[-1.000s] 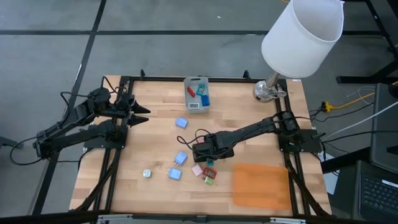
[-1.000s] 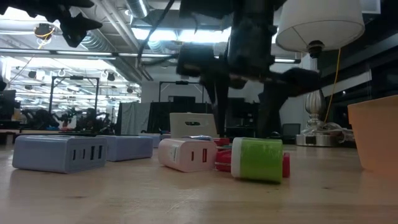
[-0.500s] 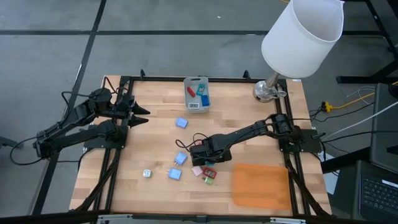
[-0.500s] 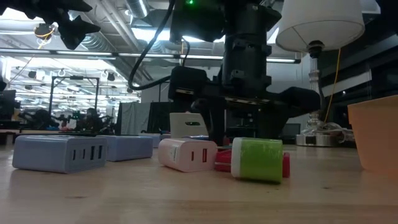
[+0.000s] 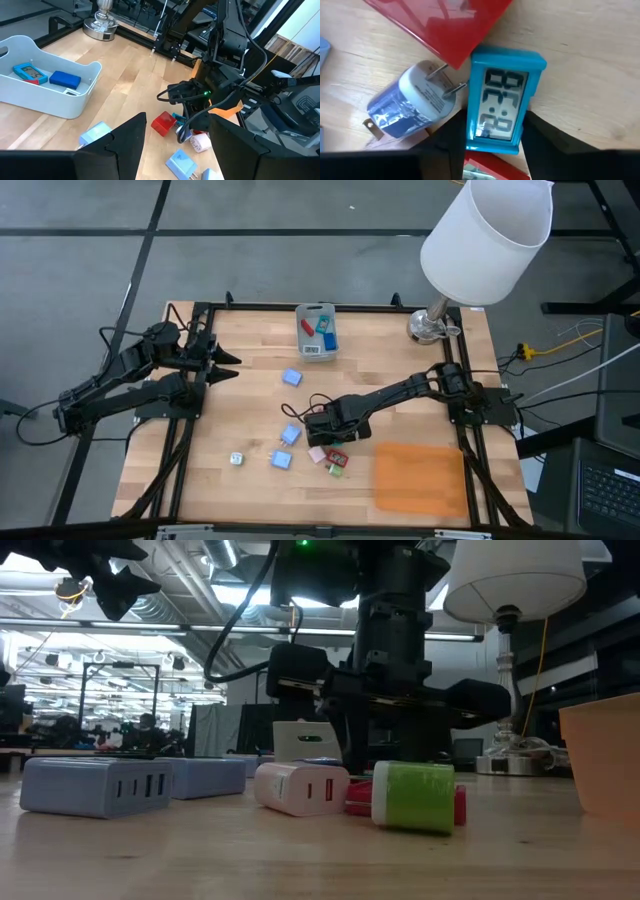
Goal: Pick & Place Office items
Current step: Put the blue digital timer into the gray bin
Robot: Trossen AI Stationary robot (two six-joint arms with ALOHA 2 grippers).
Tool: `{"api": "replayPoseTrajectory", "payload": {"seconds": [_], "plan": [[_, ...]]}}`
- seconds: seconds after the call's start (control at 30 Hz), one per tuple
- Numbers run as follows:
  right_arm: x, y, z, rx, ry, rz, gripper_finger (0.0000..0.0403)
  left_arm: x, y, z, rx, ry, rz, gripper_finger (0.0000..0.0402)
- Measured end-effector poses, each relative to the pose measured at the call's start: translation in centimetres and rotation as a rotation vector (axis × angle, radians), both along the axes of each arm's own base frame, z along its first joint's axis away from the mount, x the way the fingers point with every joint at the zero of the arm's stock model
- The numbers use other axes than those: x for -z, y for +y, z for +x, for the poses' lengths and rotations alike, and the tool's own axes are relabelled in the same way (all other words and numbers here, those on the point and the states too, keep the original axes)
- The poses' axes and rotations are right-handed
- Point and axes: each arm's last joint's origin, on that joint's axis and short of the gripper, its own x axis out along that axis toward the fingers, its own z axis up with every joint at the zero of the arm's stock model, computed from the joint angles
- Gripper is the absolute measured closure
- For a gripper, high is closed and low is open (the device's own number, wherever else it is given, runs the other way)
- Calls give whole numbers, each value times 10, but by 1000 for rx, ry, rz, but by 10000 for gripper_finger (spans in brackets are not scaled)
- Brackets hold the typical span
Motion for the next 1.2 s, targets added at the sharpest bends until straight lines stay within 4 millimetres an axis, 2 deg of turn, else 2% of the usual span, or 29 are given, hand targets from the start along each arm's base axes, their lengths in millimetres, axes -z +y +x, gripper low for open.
{"api": "replayPoseTrajectory", "payload": {"seconds": [0.23, 0.4, 0.57, 0.8, 1.0, 1.1, 1.2], "plan": [[0, 0, 0, 7, 10, 25, 252, 0, 0, 0, 0, -1, 0, 190], [-12, 6, -2, 44, -34, 37, 252, -1, 0, 0, 4, -13, 14, 190], [-54, 13, -4, 133, -207, -13, 253, -3, 0, 1, 4, -31, 26, 190], [-111, 12, -13, 332, -498, -211, 253, -7, 1, 2, 7, -65, 36, 190], [-136, -18, -13, 411, -616, -370, 253, -7, 1, 2, 12, -68, 59, 190], [-136, -43, -9, 389, -596, -418, 253, -7, 1, 2, 12, -68, 59, 190], [-136, -78, -2, 328, -577, -442, 253, -7, 1, 2, 12, -68, 58, 190]]}}
